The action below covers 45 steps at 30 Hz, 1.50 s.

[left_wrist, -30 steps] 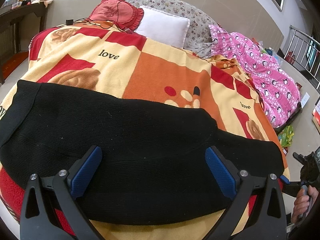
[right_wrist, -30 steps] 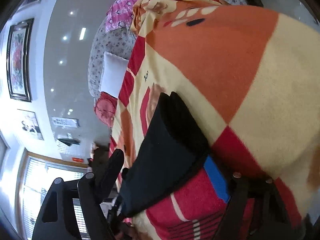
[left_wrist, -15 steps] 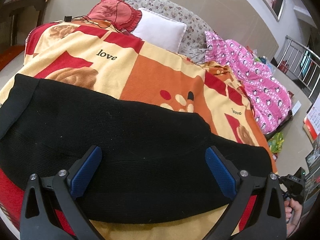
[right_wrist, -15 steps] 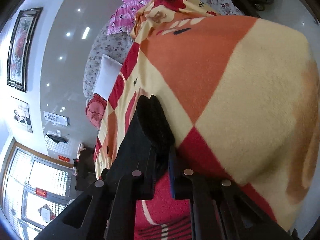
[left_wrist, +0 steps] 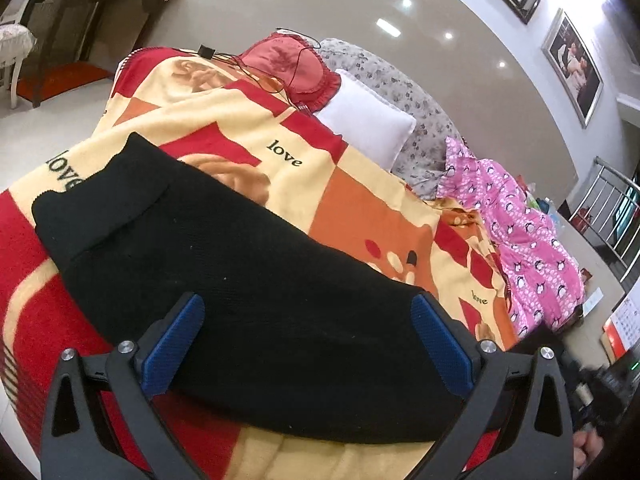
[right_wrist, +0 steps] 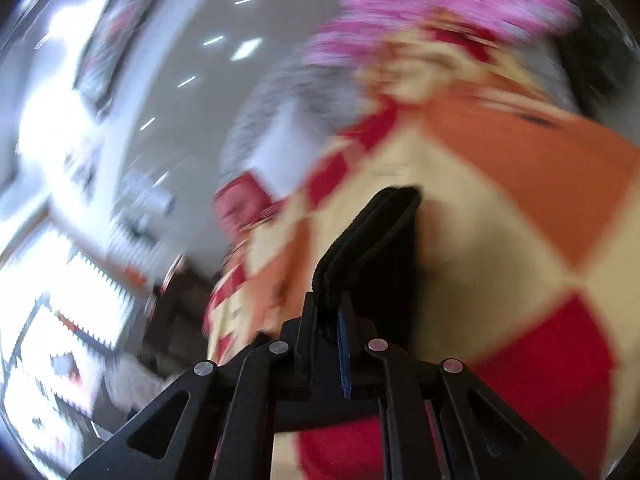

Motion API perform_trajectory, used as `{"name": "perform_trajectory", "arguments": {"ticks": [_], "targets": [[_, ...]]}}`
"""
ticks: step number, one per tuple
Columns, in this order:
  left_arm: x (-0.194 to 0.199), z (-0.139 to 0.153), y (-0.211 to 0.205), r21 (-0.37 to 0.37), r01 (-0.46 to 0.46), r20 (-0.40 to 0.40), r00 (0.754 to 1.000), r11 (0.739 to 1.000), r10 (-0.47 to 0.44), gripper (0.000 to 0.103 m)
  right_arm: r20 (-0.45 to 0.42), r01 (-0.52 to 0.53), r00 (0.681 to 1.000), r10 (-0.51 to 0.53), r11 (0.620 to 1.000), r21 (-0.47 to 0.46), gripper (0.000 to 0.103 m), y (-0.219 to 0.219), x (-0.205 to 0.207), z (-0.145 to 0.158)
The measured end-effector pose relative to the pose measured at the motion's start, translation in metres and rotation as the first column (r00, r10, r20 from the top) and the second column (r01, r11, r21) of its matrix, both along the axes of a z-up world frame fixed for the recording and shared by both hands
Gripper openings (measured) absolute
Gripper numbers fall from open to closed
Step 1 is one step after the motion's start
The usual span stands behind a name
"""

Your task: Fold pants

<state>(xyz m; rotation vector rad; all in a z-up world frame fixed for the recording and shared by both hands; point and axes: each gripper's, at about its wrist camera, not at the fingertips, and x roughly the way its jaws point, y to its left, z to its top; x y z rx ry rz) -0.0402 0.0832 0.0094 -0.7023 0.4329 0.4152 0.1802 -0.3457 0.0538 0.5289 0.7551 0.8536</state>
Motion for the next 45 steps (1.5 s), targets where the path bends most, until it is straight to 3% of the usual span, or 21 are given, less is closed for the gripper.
{"name": "perform_trajectory", "arguments": {"ticks": [4, 8, 11, 15, 16, 18, 19, 21, 23, 25, 27, 28, 31, 32, 33, 34, 35, 37, 39, 43, 45], "targets": [[-0.001, -0.004, 0.005, -0.018, 0.007, -0.001, 1.0, 1.0, -0.007, 0.103, 0.141, -0.207, 0.966, 0.216, 0.975, -0.074, 0.008, 0.077, -0.033, 0.015], [-0.004, -0.005, 0.008, -0.029, 0.009, 0.001, 1.0, 1.0, -0.008, 0.103, 0.221, -0.392, 0.873, 0.435, 0.895, -0.213, 0.008, 0.15, -0.074, 0.014], [-0.003, -0.005, 0.008, -0.028, 0.012, -0.005, 1.0, 1.0, -0.012, 0.103, 0.2, -0.437, 0.835, 0.513, 0.839, -0.325, 0.008, 0.186, -0.09, -0.001], [-0.001, -0.006, 0.008, -0.027, 0.022, -0.011, 1.0, 0.999, -0.023, 0.103, 0.138, -0.437, 0.83, 0.541, 0.783, -0.442, 0.008, 0.205, -0.095, -0.034], [-0.001, -0.006, 0.008, -0.027, 0.023, -0.011, 1.0, 0.999, -0.024, 0.103, 0.1, -0.453, 0.828, 0.551, 0.764, -0.459, 0.014, 0.208, -0.095, -0.046], [-0.001, -0.006, 0.008, -0.029, 0.026, -0.012, 1.0, 0.999, -0.026, 0.103, 0.105, -0.467, 0.824, 0.556, 0.773, -0.429, 0.019, 0.2, -0.101, -0.053], [0.0, -0.006, 0.008, -0.03, 0.026, -0.013, 1.0, 0.999, -0.027, 0.103, 0.112, -0.483, 0.815, 0.568, 0.774, -0.409, 0.029, 0.193, -0.104, -0.05], [0.0, -0.005, 0.007, -0.026, 0.028, -0.014, 0.999, 0.999, -0.028, 0.103, 0.123, -0.509, 0.807, 0.578, 0.785, -0.352, 0.032, 0.17, -0.111, -0.041], [-0.002, 0.001, 0.003, -0.013, 0.037, 0.017, 0.999, 0.999, -0.036, 0.103, 0.171, -0.474, 0.827, 0.536, 0.827, -0.301, 0.035, 0.137, -0.114, -0.03], [-0.002, 0.013, -0.01, 0.066, 0.091, 0.054, 0.994, 0.994, -0.094, 0.103, 0.218, -0.384, 0.863, 0.456, 0.872, -0.303, 0.045, 0.105, -0.11, -0.021], [0.002, 0.03, -0.037, 0.205, 0.178, 0.069, 0.978, 0.963, -0.195, 0.103, 0.266, -0.245, 0.903, 0.338, 0.912, -0.328, 0.047, 0.069, -0.101, -0.014], [0.005, 0.037, -0.052, 0.27, 0.23, 0.067, 0.964, 0.935, -0.257, 0.103, 0.274, -0.207, 0.914, 0.301, 0.923, -0.324, 0.047, 0.056, -0.096, -0.012], [0.02, 0.053, -0.091, 0.435, 0.389, 0.022, 0.897, 0.812, -0.442, 0.103, 0.289, -0.099, 0.935, 0.207, 0.932, -0.348, 0.044, 0.028, -0.078, -0.008], [0.025, 0.055, -0.096, 0.454, 0.416, 0.01, 0.882, 0.788, -0.471, 0.103, 0.29, -0.086, 0.936, 0.198, 0.929, -0.359, 0.042, 0.028, -0.074, -0.008], [0.032, 0.057, -0.1, 0.464, 0.445, -0.003, 0.865, 0.766, -0.501, 0.102, 0.286, -0.086, 0.937, 0.202, 0.925, -0.37, 0.033, 0.029, -0.07, -0.009], [0.038, 0.059, -0.101, 0.465, 0.46, -0.012, 0.857, 0.756, -0.514, 0.093, 0.281, -0.093, 0.937, 0.208, 0.923, -0.373, 0.02, 0.032, -0.065, -0.009], [0.046, 0.06, -0.101, 0.46, 0.474, -0.028, 0.853, 0.751, -0.522, 0.085, 0.272, -0.101, 0.938, 0.215, 0.919, -0.38, 0.015, 0.036, -0.062, -0.011], [0.063, 0.059, -0.098, 0.43, 0.493, -0.073, 0.854, 0.756, -0.516, 0.039, 0.28, -0.092, 0.935, 0.216, 0.914, -0.395, 0.012, 0.048, -0.058, -0.013], [0.085, 0.051, -0.088, 0.36, 0.5, -0.137, 0.864, 0.788, -0.485, 0.01, 0.292, -0.094, 0.929, 0.226, 0.909, -0.406, 0.01, 0.062, -0.054, -0.015], [0.108, 0.018, -0.066, 0.202, 0.47, -0.253, 0.873, 0.86, -0.418, 0.004, 0.298, -0.063, 0.929, 0.218, 0.889, -0.453, 0.01, 0.089, -0.033, -0.017], [0.106, 0.007, -0.053, 0.108, 0.442, -0.234, 0.882, 0.89, -0.409, 0.003, 0.277, -0.052, 0.94, 0.199, 0.886, -0.46, 0.01, 0.099, -0.021, -0.019]]}}
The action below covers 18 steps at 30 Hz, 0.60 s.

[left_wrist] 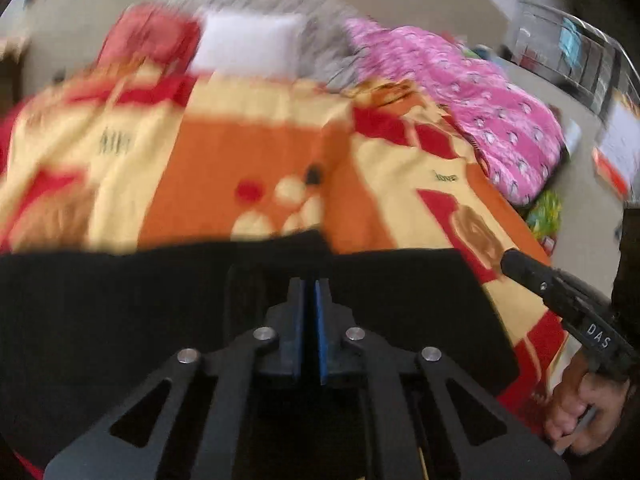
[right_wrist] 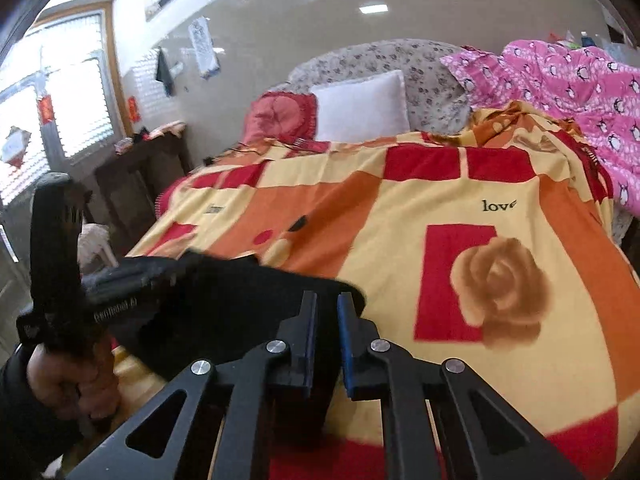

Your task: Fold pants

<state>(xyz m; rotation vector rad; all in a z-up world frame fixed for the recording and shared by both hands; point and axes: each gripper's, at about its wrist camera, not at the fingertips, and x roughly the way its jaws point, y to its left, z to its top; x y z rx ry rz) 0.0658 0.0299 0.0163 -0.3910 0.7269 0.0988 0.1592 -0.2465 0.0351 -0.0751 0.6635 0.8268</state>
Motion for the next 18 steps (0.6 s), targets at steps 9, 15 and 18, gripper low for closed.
{"name": "perform_trajectory", "arguments": {"ticks": [9, 15, 18], "targets": [[-0.003, -0.007, 0.004, -0.041, -0.039, -0.001, 0.999, 0.998, 0.039, 0.001, -0.111, -0.023, 0.994, 0.013, 0.995, -0.094, 0.009, 0.027, 0.023, -0.037], [-0.038, 0.002, -0.012, -0.071, 0.027, 0.052, 0.998, 0.997, -0.023, 0.004, -0.078, -0.055, 0.996, 0.053, 0.998, -0.014, 0.012, 0.0, -0.002, -0.015], [-0.049, -0.005, -0.027, -0.036, 0.047, 0.014, 0.999, 0.998, -0.046, 0.006, -0.036, -0.14, 0.99, 0.138, 0.988, -0.062, 0.012, -0.005, -0.033, -0.009]]}}
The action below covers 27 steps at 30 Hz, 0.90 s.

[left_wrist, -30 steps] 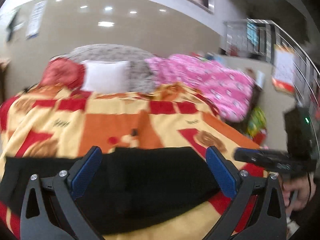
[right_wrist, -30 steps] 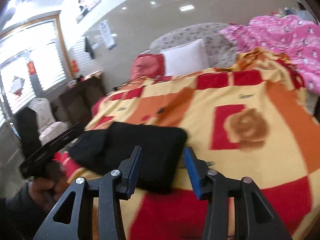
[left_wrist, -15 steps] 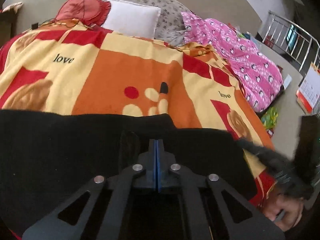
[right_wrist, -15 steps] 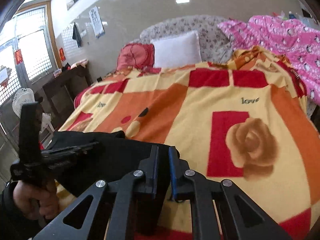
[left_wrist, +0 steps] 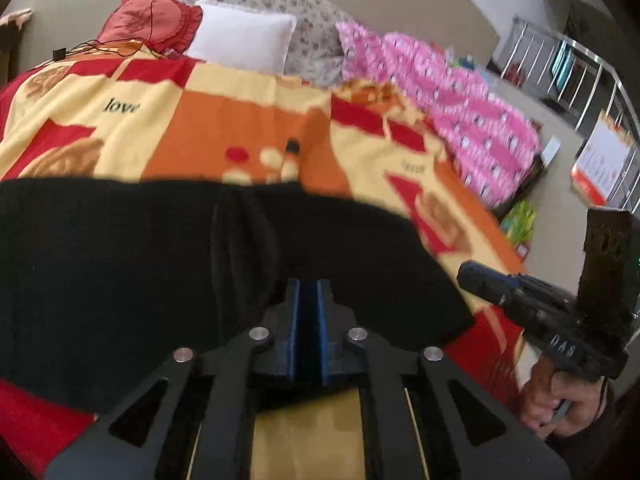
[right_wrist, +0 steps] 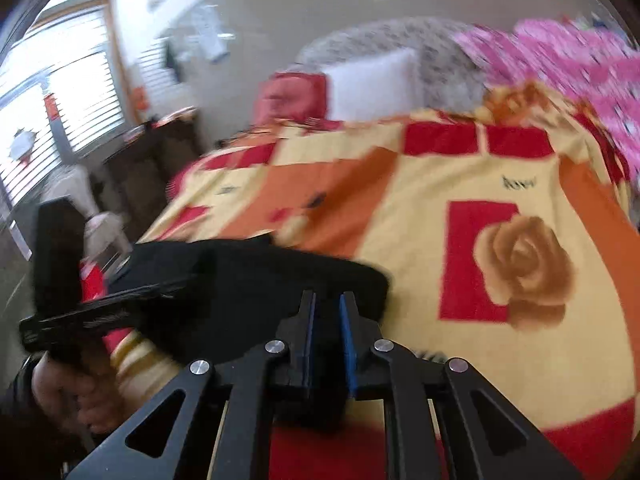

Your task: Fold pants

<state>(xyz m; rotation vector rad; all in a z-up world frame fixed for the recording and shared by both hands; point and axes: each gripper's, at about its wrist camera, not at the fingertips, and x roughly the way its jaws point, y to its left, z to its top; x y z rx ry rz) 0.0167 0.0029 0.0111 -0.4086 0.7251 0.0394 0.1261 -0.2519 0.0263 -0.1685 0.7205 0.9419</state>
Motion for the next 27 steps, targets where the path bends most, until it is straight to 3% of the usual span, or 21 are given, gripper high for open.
{"name": "perform_trajectory", "arguments": {"ticks": [2, 6, 9, 12, 14, 16, 18, 21, 23, 25, 27], "targets": [[0.003, 0.001, 0.001, -0.003, -0.006, -0.002, 1.0, 1.0, 0.006, 0.006, -0.012, -0.026, 1.0, 0.024, 0.992, -0.124, 0.013, 0.009, -0.005, -0.022], [0.0, -0.002, 0.011, -0.08, 0.0, 0.017, 1.0, 0.997, 0.001, 0.006, -0.056, -0.026, 0.998, 0.022, 0.997, -0.07, 0.013, 0.003, 0.003, -0.018], [-0.002, -0.006, 0.019, -0.149, 0.007, 0.032, 0.999, 0.989, -0.002, 0.006, -0.017, -0.003, 1.0, 0.002, 1.0, -0.02, 0.013, -0.007, -0.004, -0.014], [-0.002, -0.005, 0.017, -0.153, 0.012, 0.036, 0.999, 0.988, -0.006, 0.009, 0.006, 0.065, 0.998, -0.065, 0.997, 0.04, 0.013, -0.022, -0.003, -0.009], [-0.001, -0.004, 0.014, -0.157, 0.043, 0.053, 0.998, 0.987, -0.035, 0.023, -0.008, 0.113, 0.994, -0.113, 0.991, 0.076, 0.013, -0.034, 0.002, -0.01], [0.0, 0.0, 0.007, -0.167, 0.125, 0.094, 0.989, 0.978, -0.111, 0.067, -0.032, 0.156, 0.988, -0.153, 0.981, 0.117, 0.016, -0.045, 0.008, -0.009], [0.003, 0.006, -0.006, -0.129, 0.2, 0.111, 0.976, 0.971, -0.187, 0.088, -0.059, 0.19, 0.981, -0.183, 0.972, 0.135, 0.016, -0.052, 0.014, -0.01], [0.005, 0.008, -0.022, -0.028, 0.19, 0.083, 0.979, 0.981, -0.187, 0.089, -0.085, 0.226, 0.972, -0.217, 0.967, 0.114, 0.016, -0.052, 0.02, -0.014], [0.001, 0.01, -0.022, -0.045, 0.206, 0.118, 0.973, 0.978, -0.199, 0.089, -0.09, 0.235, 0.97, -0.227, 0.967, 0.098, 0.016, -0.049, 0.022, -0.016], [-0.017, 0.019, -0.012, -0.098, 0.187, 0.222, 0.962, 0.977, -0.162, 0.089, -0.096, 0.234, 0.97, -0.225, 0.967, 0.097, 0.016, -0.048, 0.023, -0.017], [-0.047, 0.03, 0.0, -0.144, 0.174, 0.353, 0.929, 0.974, -0.114, 0.089, -0.103, 0.245, 0.967, -0.235, 0.965, 0.098, 0.016, -0.049, 0.024, -0.019]]}}
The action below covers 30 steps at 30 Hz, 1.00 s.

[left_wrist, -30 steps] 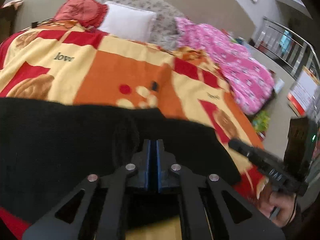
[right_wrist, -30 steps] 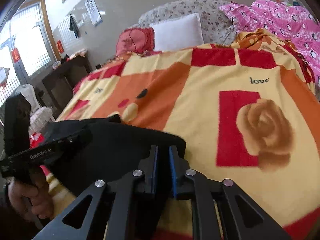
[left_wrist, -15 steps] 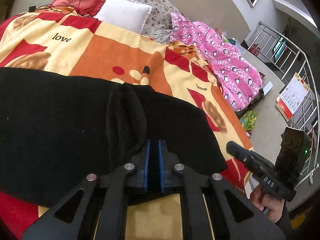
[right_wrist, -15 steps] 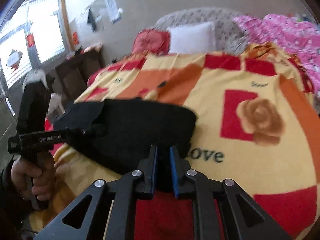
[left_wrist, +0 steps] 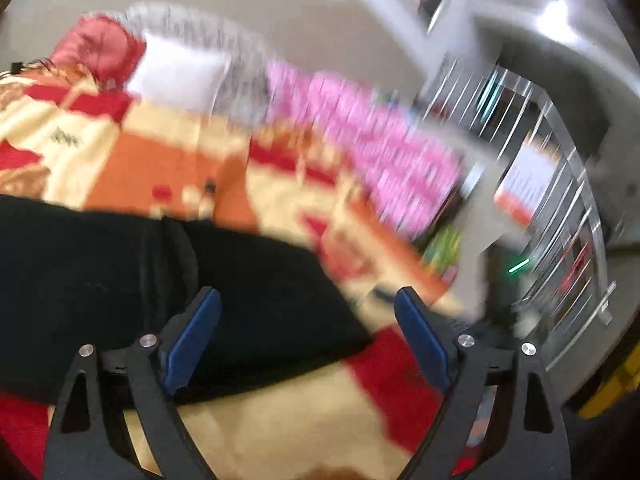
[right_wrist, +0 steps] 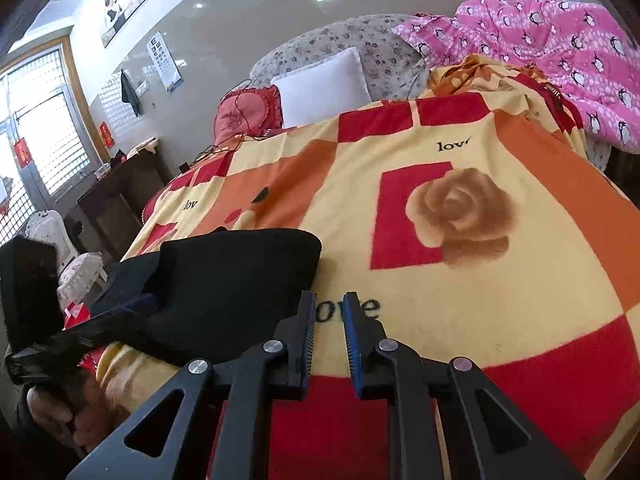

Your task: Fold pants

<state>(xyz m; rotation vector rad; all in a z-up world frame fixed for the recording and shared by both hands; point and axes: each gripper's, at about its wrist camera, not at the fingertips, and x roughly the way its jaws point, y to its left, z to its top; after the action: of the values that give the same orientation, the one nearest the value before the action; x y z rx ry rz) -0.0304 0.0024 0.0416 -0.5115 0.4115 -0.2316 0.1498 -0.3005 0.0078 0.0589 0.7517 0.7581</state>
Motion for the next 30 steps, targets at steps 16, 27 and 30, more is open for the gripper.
{"name": "perform_trajectory", "arguments": {"ticks": [16, 27, 30], "targets": [[-0.11, -0.058, 0.164, -0.603, -0.453, -0.07, 0.85, 0.656, 0.523, 0.089, -0.062, 0.043, 0.997, -0.04, 0.998, 0.042, 0.02, -0.012, 0.006, -0.007], [-0.118, -0.078, 0.179, -0.703, -0.493, -0.172, 0.817, 0.513, 0.55, 0.091, -0.084, 0.056, 0.995, -0.052, 0.997, 0.052, 0.021, -0.014, 0.005, -0.008], [-0.118, -0.09, 0.186, -0.725, -0.511, -0.223, 0.808, 0.461, 0.546, 0.094, -0.091, 0.059, 0.994, -0.053, 0.997, 0.055, 0.021, -0.015, 0.007, -0.009]]}}
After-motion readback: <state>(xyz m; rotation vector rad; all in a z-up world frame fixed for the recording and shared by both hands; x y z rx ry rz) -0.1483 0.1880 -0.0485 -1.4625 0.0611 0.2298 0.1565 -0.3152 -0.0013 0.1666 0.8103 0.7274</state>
